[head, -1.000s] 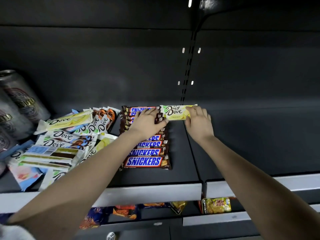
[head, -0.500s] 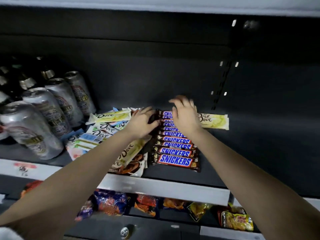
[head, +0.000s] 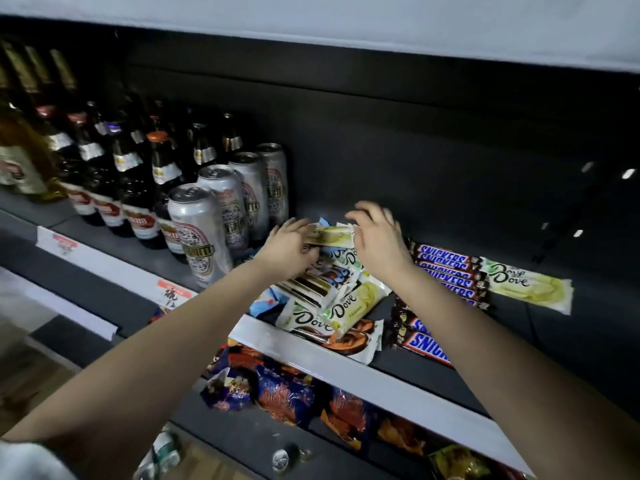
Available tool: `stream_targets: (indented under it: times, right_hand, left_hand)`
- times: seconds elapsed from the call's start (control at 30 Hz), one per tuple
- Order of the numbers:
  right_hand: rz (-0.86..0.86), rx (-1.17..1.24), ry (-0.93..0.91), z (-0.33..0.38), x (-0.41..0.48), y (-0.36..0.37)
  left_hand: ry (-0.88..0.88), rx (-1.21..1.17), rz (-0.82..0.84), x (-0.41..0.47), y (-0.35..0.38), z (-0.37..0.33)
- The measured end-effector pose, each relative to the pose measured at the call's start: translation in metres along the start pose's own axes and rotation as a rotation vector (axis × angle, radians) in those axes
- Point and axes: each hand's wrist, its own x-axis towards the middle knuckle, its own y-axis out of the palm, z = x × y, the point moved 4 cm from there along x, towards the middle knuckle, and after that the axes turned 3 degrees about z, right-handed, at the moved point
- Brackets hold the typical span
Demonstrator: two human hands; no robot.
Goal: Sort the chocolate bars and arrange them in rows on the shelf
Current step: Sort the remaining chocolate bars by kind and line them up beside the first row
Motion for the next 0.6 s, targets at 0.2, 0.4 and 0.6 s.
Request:
stream_targets:
  times: [0.2,0.4,0.6]
  right_hand:
    - [0.137,0.064,-0.038,0.015,0.015,0.028]
    - [0.299,0.055,0.055,0.014,0.018,0.051]
    - [0.398,0.010,0.071,0.007,0.018,0.069]
  left_hand:
    - [-0.019,-0.014,-0.013,-0.002,0.000,0.026]
    - [0.002,-0.046,-0.015,-0.001,0.007,0.038]
    - [-0.013,-0.099,-0.024,0.001,0.009,0.044]
